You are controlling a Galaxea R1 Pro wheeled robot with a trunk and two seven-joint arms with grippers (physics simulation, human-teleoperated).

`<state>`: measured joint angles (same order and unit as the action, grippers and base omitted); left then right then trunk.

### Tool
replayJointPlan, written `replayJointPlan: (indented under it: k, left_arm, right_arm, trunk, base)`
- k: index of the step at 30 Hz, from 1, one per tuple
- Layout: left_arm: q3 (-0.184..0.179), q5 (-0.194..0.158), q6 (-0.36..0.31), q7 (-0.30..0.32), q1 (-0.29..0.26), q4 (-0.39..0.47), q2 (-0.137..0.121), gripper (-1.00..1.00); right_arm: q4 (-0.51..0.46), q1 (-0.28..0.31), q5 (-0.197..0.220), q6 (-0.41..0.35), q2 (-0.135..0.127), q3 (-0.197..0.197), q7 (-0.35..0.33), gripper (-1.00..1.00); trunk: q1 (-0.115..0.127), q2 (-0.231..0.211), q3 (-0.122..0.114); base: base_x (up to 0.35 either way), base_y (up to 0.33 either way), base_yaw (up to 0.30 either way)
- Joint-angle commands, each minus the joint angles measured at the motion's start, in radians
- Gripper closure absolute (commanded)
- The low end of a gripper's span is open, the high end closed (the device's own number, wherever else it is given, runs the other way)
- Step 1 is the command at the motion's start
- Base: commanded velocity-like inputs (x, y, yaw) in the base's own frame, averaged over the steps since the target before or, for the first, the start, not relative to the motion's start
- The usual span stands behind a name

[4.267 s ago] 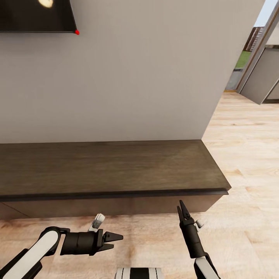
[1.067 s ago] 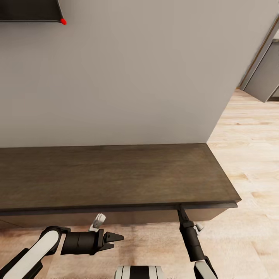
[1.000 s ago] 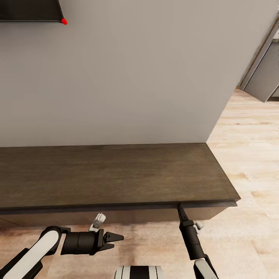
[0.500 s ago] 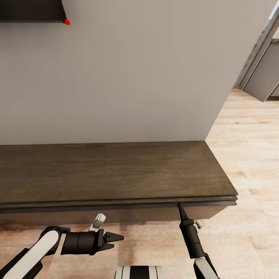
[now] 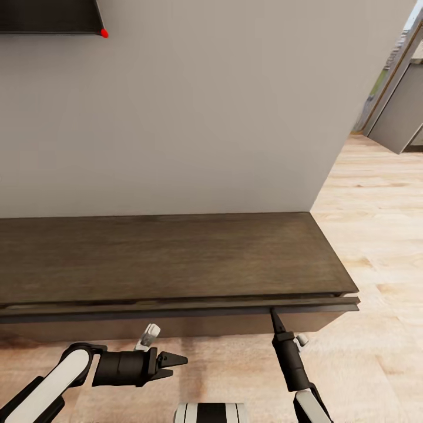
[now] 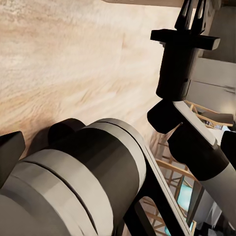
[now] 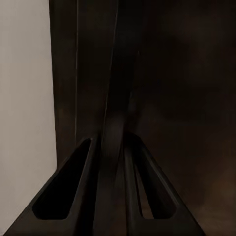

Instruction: Place each of the two pumpkins and all three candles from the living room inside a cabinet in the living room (use any cabinet), then make sure every cabinet is closed, and position the cauldron so it is next to a table in the living room.

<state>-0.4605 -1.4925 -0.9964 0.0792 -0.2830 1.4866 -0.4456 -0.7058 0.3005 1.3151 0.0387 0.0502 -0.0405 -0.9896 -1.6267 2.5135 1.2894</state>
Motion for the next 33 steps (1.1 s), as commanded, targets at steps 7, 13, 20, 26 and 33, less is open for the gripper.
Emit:
replayJointPlan:
  k: [7,13,20,26,33]
  left_arm:
    - [-0.001,0.007,-0.001,0.008,-0.001,0.0,-0.001,-1.0]
    - [-0.001,0.007,-0.001,0.008,-0.001,0.0,-0.001,-1.0]
    - [-0.001,0.007,-0.001,0.008,-0.001,0.0,-0.001,-1.0]
    - [-0.001,0.006,-0.001,0.008,-0.001,0.0,-0.001,-1.0]
    - [-0.001,0.007,-0.001,0.008,-0.001,0.0,-0.001,-1.0]
  right_arm:
    - [0.02,0.0,0.001,0.001,0.0,-0.001,-0.001,1.0]
    - [0.02,0.0,0.001,0.001,0.0,-0.001,-0.001,1.0]
    - [0.017,0.0,0.001,0.001,0.0,-0.001,-0.001,1.0]
    - [0.018,0.0,0.001,0.001,0.0,-0.001,-0.001,1.0]
    - [0.017,0.0,0.001,0.001,0.0,-0.001,-0.001,1.0]
  trunk:
    - [0.0,0.0,0.001]
    - [0.0,0.0,0.001]
    - [0.0,0.0,0.001]
    - [0.0,0.0,0.001]
    - [0.0,0.0,0.001]
  base:
    - [-0.052,0.0,0.0]
    - [-0.22,0.0,0.0]
    - [-0.219,0.0,0.0]
    - [-0.176,0.0,0.0]
    - [-0.173,0.0,0.0]
